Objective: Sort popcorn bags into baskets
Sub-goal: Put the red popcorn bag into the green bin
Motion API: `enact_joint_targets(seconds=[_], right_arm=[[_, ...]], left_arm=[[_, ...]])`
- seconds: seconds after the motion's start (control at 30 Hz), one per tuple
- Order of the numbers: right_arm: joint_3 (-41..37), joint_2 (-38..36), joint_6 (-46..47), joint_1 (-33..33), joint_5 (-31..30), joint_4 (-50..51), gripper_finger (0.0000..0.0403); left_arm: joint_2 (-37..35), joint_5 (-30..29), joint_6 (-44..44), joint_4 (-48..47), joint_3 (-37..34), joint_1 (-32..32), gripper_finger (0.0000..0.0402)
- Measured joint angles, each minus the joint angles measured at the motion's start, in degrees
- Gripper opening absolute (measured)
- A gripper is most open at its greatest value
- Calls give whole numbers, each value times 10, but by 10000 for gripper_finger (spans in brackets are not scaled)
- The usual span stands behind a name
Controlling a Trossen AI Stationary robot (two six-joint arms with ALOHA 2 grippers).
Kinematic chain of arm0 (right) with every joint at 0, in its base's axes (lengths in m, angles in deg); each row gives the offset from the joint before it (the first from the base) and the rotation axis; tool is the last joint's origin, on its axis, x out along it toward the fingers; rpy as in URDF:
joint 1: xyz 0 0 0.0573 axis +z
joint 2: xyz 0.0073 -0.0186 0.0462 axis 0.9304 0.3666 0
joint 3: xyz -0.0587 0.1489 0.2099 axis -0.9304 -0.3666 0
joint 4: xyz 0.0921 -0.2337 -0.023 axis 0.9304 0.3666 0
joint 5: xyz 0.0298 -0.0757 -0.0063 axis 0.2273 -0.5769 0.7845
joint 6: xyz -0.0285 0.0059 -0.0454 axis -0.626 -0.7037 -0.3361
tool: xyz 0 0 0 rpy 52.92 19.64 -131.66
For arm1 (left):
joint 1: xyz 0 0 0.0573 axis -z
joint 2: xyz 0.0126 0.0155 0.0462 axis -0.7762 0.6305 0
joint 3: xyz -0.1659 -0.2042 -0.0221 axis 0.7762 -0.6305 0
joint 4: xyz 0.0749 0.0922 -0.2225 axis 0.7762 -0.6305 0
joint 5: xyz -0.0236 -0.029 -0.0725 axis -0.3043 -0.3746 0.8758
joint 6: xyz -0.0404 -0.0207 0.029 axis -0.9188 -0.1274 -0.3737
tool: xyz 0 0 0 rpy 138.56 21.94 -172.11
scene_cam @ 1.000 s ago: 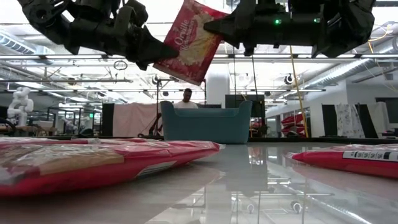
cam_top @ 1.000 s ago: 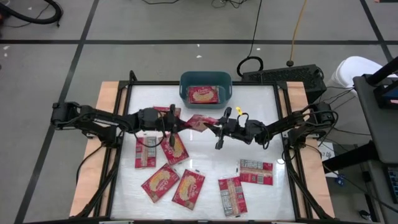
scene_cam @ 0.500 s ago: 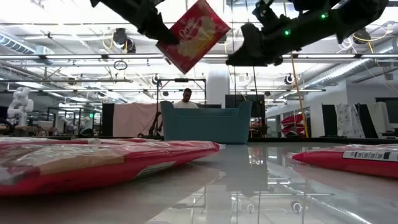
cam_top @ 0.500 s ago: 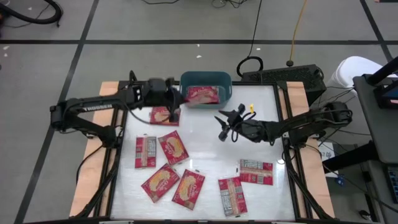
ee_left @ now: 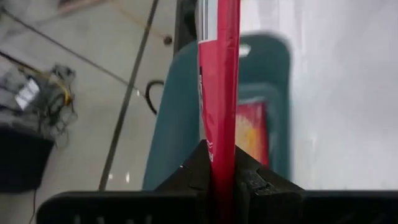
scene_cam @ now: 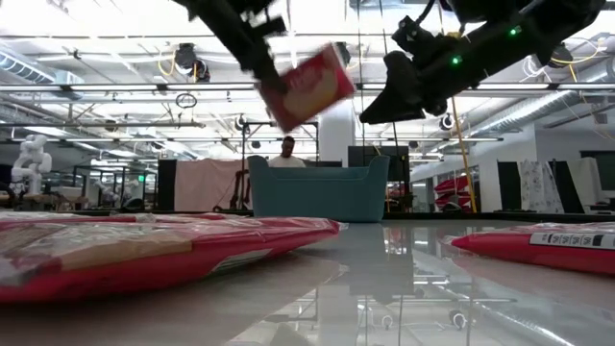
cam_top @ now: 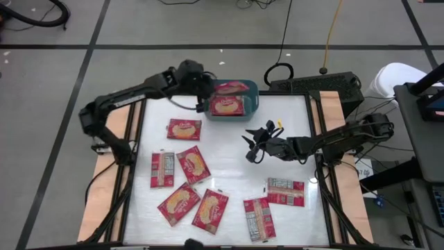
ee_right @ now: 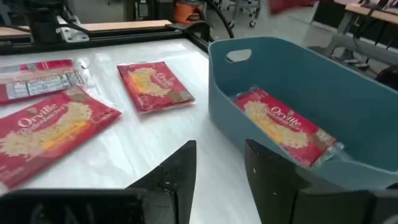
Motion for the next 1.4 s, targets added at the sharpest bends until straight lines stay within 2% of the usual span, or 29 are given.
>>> enact_joint_targets(seconds=[0.27,0.47,0.77,1.0,1.4], right_arm=[[0,0,29,18,0,33,125],[-14,0,44,20,-1,26,125],[-40,0,93,23,-2,26,125],[-40,0,51,24,0,-33,125],[-40,0,29,27,15,-54,125]], left_arm=[[92,1,29,1,4,-22,19],[124,1,31,-3,4,-26,33],[130,10,19,-51,4,-34,23],[141,48,14,-69,4,-48,34],[146,51,11,-57,3,-52,38]])
